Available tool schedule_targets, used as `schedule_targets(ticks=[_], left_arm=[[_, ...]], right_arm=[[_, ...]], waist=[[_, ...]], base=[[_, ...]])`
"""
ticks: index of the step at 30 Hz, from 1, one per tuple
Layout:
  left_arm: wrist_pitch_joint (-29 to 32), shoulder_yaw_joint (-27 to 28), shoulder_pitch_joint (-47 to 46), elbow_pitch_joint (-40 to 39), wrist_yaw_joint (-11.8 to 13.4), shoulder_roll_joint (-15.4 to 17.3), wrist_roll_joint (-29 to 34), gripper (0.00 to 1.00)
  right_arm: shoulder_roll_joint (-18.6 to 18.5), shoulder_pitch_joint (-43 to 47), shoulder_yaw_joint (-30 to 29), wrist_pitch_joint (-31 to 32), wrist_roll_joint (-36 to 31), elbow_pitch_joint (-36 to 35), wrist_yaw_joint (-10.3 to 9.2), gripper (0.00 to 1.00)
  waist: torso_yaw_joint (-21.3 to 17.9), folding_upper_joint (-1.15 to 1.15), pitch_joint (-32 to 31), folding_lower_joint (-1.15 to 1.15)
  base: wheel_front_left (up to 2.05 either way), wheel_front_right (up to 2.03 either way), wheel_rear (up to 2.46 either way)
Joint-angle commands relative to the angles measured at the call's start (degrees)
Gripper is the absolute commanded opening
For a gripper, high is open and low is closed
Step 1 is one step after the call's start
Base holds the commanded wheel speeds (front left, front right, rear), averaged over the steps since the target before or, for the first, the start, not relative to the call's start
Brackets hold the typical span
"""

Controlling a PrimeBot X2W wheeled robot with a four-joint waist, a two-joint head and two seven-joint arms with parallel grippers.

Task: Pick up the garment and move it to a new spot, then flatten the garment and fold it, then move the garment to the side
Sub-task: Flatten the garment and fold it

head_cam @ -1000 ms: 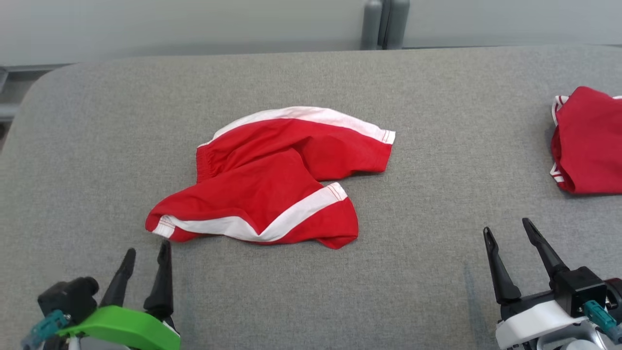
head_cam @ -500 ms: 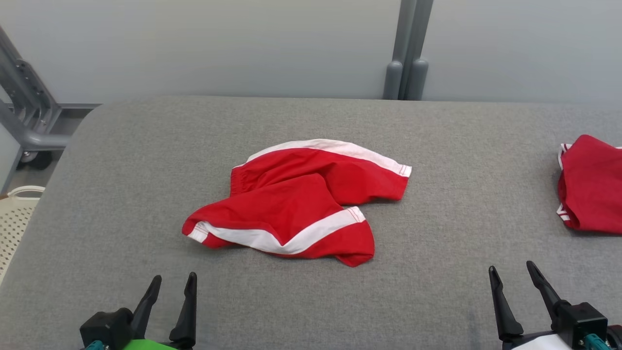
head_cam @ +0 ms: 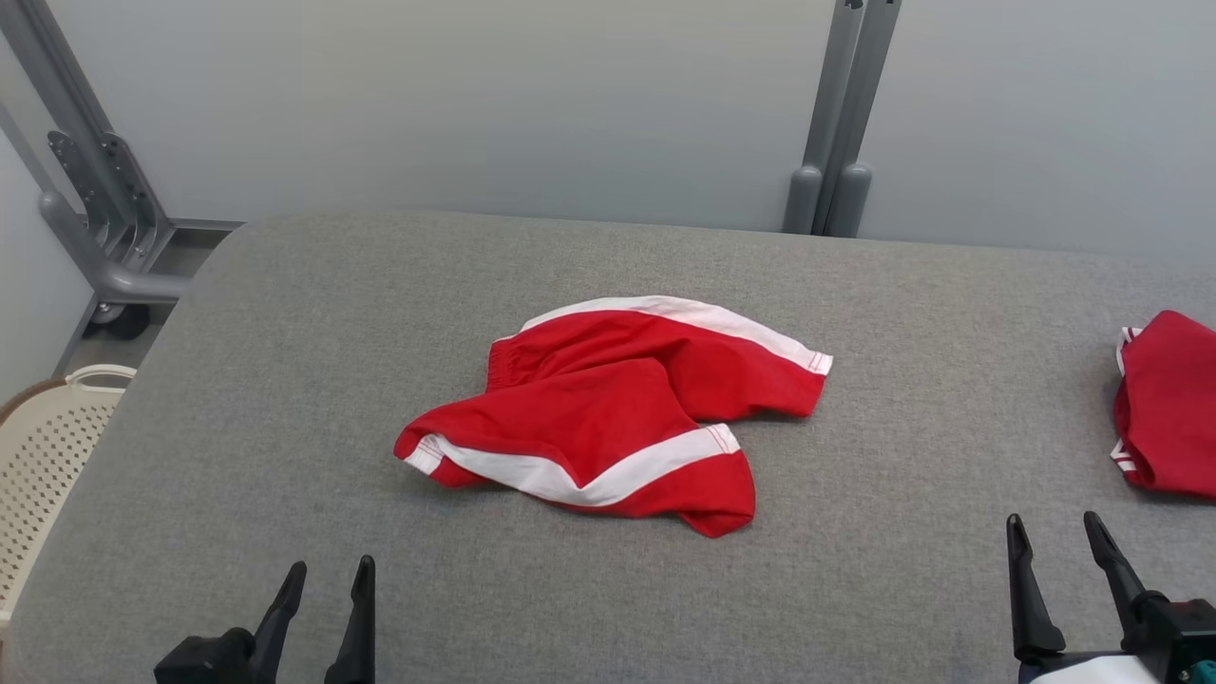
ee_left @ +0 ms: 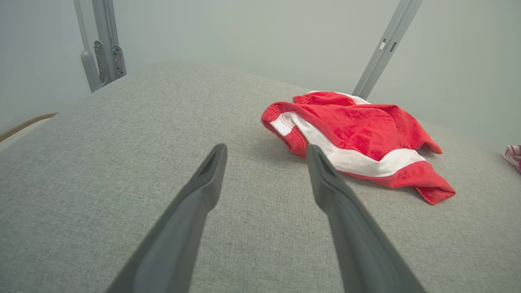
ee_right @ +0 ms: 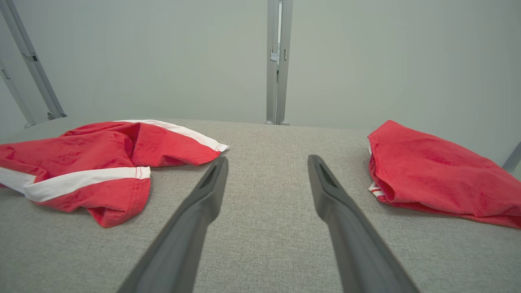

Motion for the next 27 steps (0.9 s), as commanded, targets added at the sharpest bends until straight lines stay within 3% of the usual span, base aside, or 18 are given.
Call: schedule_targets(ticks=[1, 11, 27], left_arm=[[-0.2, 0.6, 0.4, 0.1, -0.4, -0.3, 0.6, 1.0], [-0.2, 3.1, -1.2, 2.4, -3.4, -3.1, 3.7, 1.0], [-0.2, 5.2, -1.8, 4.3, -5.2, -4.9, 6.2, 1.0]], right_arm=[[0.0, 0.4, -0.1, 0.0, 0.0, 0.1, -0.08, 1.0], [0.3, 0.2, 0.6, 0.0, -0.3, 0.7, -0.08, 1.0], [0.4, -0.7, 1.6, 0.0, 0.2, 1.1, -0.08, 1.0]], waist=[[-0.2, 0.0, -0.1, 0.0], [-3.6, 0.0, 0.6, 0.0], [-5.2, 0.0, 1.2, 0.0]], base=[[0.0, 0.0, 0.0], [0.0, 0.0, 0.0], [0.0, 0.0, 0.0]])
